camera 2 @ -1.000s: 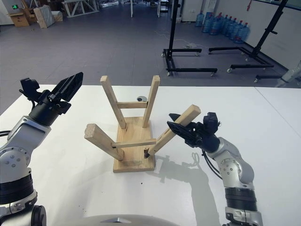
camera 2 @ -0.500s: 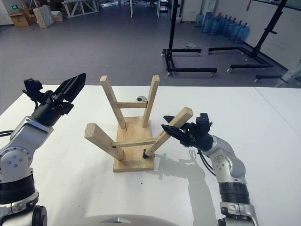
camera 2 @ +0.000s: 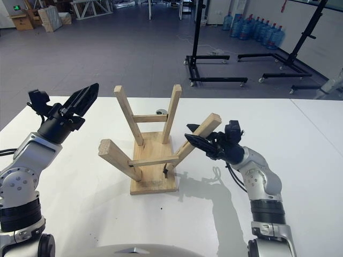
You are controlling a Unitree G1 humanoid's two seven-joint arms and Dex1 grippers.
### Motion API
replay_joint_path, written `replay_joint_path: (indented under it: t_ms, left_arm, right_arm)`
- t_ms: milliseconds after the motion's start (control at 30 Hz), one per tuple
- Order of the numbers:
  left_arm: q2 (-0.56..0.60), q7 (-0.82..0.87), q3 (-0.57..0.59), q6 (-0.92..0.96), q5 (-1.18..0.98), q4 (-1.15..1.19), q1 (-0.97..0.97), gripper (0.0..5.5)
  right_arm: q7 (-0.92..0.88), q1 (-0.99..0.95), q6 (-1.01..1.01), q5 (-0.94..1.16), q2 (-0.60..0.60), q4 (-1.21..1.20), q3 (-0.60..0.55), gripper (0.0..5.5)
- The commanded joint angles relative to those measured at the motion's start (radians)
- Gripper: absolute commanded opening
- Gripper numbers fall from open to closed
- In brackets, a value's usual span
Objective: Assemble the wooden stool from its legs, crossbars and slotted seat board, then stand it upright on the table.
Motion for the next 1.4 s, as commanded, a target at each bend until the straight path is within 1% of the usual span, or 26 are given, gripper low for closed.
replay_joint_path:
  t_ms: [33, 400, 633, 900, 1233, 1400]
  left_arm:
    - [-0.001, -0.004, -0.008, -0.006, 0.013, -0.011, 0.001, 5.4]
    - [-0.006, -0.009, -0.009, -0.005, 0.017, -0.014, 0.009, 5.4]
    - [-0.01, -0.007, -0.014, -0.005, 0.02, -0.015, 0.005, 5.4]
    - [-0.012, -0.008, -0.019, -0.006, 0.019, -0.013, 0.001, 5.4]
    - [-0.02, -0.016, -0.029, -0.009, 0.024, -0.017, 0.005, 5.4]
    - [-0.026, -0.018, -0.038, -0.016, 0.027, -0.021, 0.013, 5.4]
  right_arm:
    - [0.018, -0.023, 0.011, 0.004, -0.014, -0.017, 0.005, 2.05]
    - [0.064, -0.019, -0.048, -0.097, -0.027, 0.066, 0.049, 2.05]
    - [0.077, -0.023, -0.056, -0.105, -0.025, 0.066, 0.066, 2.05]
    - [0.083, -0.052, -0.043, -0.082, -0.038, 0.067, 0.054, 2.05]
    - [0.155, -0.08, -0.01, -0.09, -0.065, 0.031, 0.1, 2.05]
    - [0.15, -0.07, -0.025, -0.108, -0.058, 0.026, 0.121, 2.05]
